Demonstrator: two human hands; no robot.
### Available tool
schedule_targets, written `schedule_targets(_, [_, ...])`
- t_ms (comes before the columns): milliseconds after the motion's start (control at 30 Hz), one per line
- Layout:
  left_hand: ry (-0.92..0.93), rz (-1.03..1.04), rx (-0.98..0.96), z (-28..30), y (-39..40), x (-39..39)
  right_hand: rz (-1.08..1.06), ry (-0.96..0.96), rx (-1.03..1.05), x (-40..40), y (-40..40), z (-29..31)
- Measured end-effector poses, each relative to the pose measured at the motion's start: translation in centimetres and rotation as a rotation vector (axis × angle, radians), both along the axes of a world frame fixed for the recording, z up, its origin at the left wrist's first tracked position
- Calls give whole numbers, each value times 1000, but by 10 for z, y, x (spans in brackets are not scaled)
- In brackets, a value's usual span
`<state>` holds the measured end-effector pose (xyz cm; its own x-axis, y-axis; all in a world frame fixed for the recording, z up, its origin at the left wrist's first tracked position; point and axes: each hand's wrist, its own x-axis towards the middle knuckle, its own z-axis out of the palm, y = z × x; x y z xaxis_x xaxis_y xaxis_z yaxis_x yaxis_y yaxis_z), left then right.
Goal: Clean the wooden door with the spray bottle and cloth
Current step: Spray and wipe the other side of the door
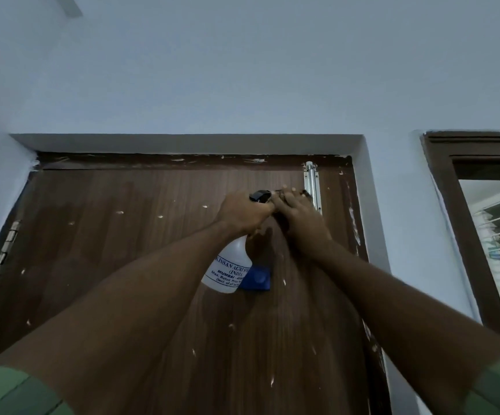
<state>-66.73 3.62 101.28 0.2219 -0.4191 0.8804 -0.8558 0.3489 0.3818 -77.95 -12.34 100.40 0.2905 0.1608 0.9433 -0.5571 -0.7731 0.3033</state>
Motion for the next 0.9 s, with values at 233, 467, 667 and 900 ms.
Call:
schedule_targets(233, [-45, 27, 15, 7, 0, 14, -22, -175, 113, 21, 10, 46])
schedule_targets(467, [-100, 75, 51, 12, 11, 33, 22, -29, 10, 13, 9, 9])
schedule_targets(667, [-69, 87, 19, 22, 12, 37, 45, -226, 199, 22, 30, 76])
schedule_targets(900, [-64, 50, 52, 4, 13, 42, 120, 30, 26, 31, 26, -19])
